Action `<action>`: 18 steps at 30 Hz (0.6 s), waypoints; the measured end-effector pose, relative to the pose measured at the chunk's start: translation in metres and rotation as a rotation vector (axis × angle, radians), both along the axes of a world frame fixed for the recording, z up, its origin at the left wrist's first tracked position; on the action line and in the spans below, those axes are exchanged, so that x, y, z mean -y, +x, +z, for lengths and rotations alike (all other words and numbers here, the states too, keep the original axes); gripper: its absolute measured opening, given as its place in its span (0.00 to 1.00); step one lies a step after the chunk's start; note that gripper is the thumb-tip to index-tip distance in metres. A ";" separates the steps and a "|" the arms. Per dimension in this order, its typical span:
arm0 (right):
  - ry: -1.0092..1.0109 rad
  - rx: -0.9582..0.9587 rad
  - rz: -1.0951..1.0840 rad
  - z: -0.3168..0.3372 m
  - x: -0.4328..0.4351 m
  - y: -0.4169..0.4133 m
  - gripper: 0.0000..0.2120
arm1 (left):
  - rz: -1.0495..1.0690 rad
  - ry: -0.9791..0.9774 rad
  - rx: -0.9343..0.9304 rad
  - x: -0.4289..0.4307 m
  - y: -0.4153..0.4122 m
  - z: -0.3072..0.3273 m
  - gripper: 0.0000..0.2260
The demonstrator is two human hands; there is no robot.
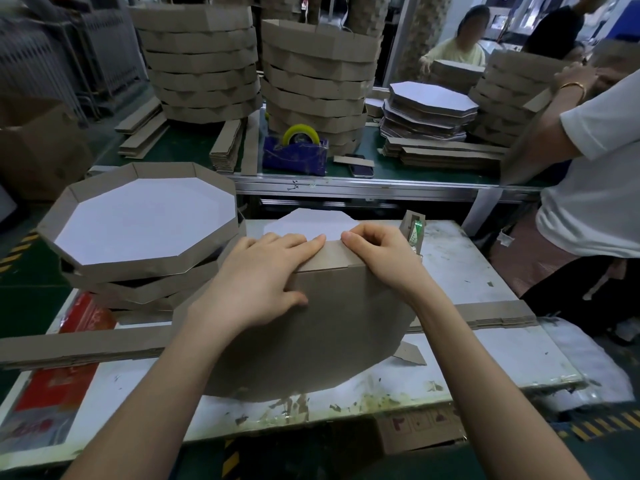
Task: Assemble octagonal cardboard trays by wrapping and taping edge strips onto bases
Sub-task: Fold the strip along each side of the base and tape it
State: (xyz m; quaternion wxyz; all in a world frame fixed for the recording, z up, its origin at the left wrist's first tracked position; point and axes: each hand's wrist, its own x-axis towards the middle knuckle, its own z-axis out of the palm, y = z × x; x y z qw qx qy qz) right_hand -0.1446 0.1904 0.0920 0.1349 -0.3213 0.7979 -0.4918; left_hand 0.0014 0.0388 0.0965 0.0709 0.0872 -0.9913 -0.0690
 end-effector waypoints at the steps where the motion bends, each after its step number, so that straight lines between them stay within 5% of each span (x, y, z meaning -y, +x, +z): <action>1: -0.006 -0.007 0.004 -0.001 0.001 0.000 0.11 | 0.016 -0.080 -0.011 -0.006 -0.003 0.001 0.38; 6: 0.014 -0.019 0.071 0.000 -0.003 -0.006 0.14 | 0.043 -0.136 -0.067 -0.037 -0.031 0.003 0.36; 10: 0.167 0.167 0.178 -0.003 -0.025 -0.025 0.26 | 0.057 -0.153 -0.143 -0.028 -0.026 0.000 0.32; 13: 0.284 0.103 0.246 -0.005 -0.034 -0.035 0.26 | 0.063 -0.093 -0.193 -0.018 -0.013 0.000 0.37; 18: 0.203 -0.062 0.268 0.024 -0.028 -0.042 0.19 | 0.109 0.172 -0.268 -0.001 0.001 -0.005 0.40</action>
